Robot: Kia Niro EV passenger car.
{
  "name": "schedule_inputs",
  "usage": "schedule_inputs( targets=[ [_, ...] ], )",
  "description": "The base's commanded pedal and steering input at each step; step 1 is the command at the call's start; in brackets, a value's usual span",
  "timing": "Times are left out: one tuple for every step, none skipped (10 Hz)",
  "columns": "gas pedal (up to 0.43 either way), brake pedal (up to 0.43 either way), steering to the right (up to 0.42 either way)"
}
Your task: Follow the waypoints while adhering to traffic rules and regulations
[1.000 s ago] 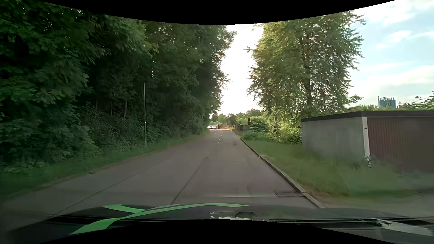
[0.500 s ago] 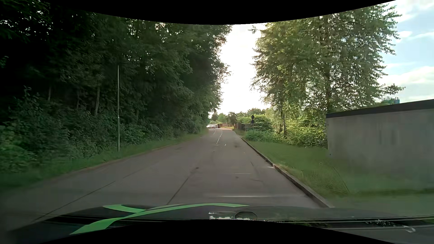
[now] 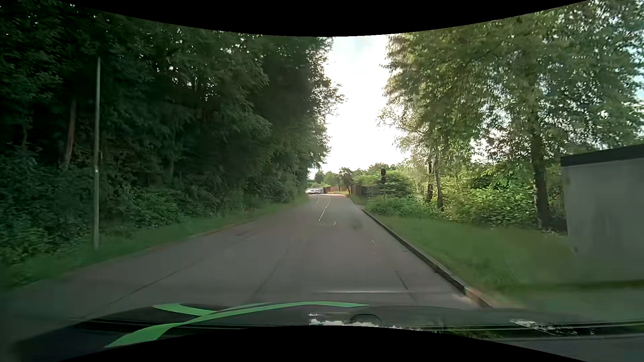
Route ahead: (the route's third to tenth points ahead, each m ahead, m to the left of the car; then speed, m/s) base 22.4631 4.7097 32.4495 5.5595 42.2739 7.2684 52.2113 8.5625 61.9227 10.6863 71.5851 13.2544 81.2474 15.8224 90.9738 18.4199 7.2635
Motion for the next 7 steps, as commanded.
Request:
schedule_inputs(
  targets=[
    [0.118, 0.0, -0.009],
    [0.118, 0.0, -0.009],
    [0.118, 0.0, -0.01],
    [0.13, 0.0, -0.01],
    [0.13, 0.0, -0.01],
    [0.13, 0.0, -0.01],
    [0.138, 0.0, -0.01]
  ],
)
